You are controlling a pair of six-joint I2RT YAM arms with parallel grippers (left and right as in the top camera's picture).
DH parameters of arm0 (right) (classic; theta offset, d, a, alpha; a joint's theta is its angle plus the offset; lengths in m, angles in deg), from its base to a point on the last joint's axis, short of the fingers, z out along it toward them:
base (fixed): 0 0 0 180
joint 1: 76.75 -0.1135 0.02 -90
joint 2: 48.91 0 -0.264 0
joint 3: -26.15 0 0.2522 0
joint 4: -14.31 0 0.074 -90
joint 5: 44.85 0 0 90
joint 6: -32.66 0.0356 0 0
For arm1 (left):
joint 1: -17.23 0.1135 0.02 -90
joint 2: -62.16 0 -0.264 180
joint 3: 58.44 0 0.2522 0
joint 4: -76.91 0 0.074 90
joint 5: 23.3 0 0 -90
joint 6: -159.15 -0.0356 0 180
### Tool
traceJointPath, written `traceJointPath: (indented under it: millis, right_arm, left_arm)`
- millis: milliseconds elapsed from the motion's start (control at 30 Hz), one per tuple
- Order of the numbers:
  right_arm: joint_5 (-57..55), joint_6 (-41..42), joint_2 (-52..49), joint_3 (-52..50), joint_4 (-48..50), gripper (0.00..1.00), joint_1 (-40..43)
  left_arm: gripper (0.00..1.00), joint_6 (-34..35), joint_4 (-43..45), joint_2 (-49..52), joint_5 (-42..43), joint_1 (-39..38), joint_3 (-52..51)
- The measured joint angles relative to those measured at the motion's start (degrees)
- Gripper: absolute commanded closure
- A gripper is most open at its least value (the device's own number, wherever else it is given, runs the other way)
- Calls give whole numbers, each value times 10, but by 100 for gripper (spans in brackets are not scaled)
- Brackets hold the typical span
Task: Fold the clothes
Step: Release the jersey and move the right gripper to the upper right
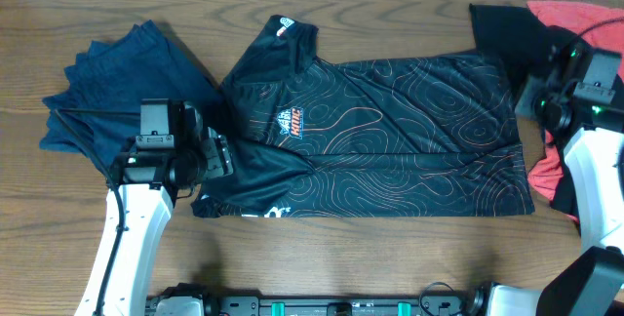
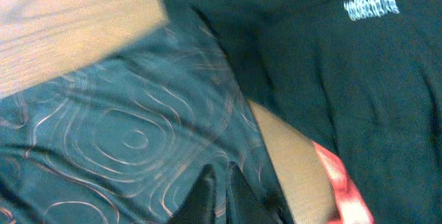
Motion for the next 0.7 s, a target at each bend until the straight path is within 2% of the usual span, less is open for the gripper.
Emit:
traceJointPath:
  millis: [233,467,700]
  right_arm:
    - [31,-35,-108,42,93,99,3]
    - [9,-40,-245,97,153,99,5]
    - [0,-26,-328,126,196,99,21]
  left_arm:
    - [22,0,48,0,40,-2,0]
    - [23,0,47,0,45,-3,0]
    - [22,0,47,0,49,-3,0]
